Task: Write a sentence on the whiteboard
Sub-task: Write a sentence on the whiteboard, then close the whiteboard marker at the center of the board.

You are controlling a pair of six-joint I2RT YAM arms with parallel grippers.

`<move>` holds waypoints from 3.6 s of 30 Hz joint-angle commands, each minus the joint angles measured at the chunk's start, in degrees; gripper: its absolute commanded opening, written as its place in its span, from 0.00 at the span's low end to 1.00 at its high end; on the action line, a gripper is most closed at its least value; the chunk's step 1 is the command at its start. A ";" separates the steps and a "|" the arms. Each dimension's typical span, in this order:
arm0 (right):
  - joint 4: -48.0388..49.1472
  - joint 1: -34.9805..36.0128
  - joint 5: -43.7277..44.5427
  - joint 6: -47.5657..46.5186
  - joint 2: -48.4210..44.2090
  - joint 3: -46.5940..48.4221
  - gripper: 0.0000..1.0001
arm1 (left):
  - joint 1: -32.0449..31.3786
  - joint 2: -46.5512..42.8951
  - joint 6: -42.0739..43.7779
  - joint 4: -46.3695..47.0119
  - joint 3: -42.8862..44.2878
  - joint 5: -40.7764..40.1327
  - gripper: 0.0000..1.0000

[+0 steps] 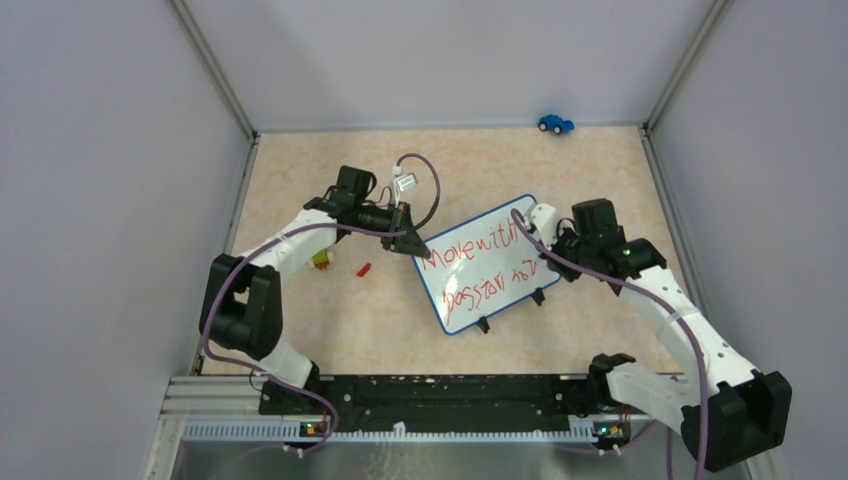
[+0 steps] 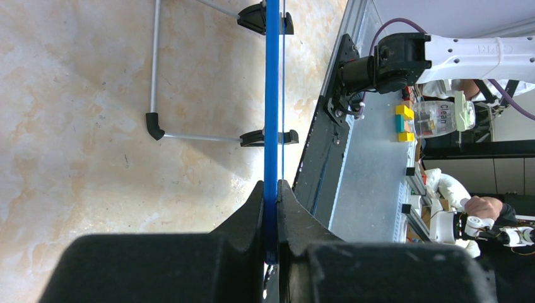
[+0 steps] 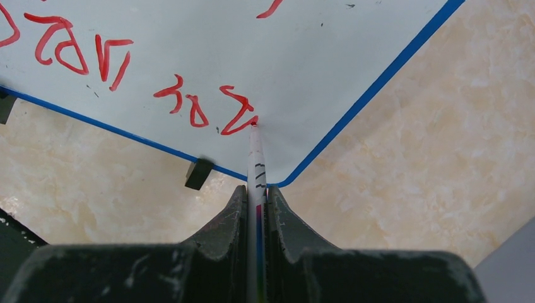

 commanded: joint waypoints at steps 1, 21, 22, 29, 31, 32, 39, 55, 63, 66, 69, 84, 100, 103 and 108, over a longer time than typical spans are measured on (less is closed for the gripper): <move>-2.02 -0.50 0.00 -1.96 -0.38 -1.35 0.00 | 0.90 0.87 1.95 1.85 -0.67 -4.36 0.00; 3.56 -0.65 3.64 1.73 1.70 3.53 0.00 | 0.90 0.73 2.15 2.06 -1.04 -4.45 0.00; 3.79 -0.67 3.72 1.95 1.75 3.61 0.00 | 0.90 0.80 2.14 2.17 -1.05 -4.45 0.00; 2.43 -1.08 2.29 2.13 1.04 5.02 0.00 | 0.90 0.91 2.14 2.15 -1.02 -4.37 0.00; 0.95 -1.08 1.31 1.68 0.51 5.31 0.00 | 0.90 0.91 2.17 2.20 -1.06 -4.38 0.00; 0.15 -1.12 1.10 1.28 0.24 5.40 0.00 | 0.90 0.91 2.15 2.18 -1.05 -4.37 0.00; -4.82 -1.14 -1.20 -0.29 -1.22 3.92 0.00 | 0.90 0.78 2.15 2.29 -1.06 -4.39 0.00; -1.26 -1.10 3.72 -1.77 1.50 -0.49 0.00 | 0.90 1.00 2.32 2.21 -1.00 -4.47 0.00; -2.24 -1.11 4.36 -2.10 2.18 -0.13 0.00 | 0.89 1.00 2.57 2.06 -1.06 -4.72 0.00; -4.22 -1.07 2.33 -2.10 1.22 1.50 0.00 | 0.86 0.89 2.60 2.15 -1.07 -4.52 0.00; -6.82 -1.07 -2.26 -2.20 -0.19 4.51 0.00 | 0.60 0.44 2.88 2.30 -1.07 -4.54 0.00; -9.77 -1.11 -26.34 8.03 -2.73 21.89 0.00 | -2.86 -5.64 11.43 -0.71 -3.07 -11.94 0.23; 2.34 -2.14 -26.78 21.38 2.82 28.77 0.00 | 4.82 -14.41 21.11 -16.08 12.25 -19.06 0.93; 3.86 -2.67 -26.29 23.08 4.69 30.02 0.00 | 11.91 -11.55 27.58 -22.63 16.90 -19.64 0.91; 5.20 -3.64 -26.34 24.71 7.18 31.08 0.00 | 13.81 -8.79 37.44 -30.36 14.74 -31.54 0.85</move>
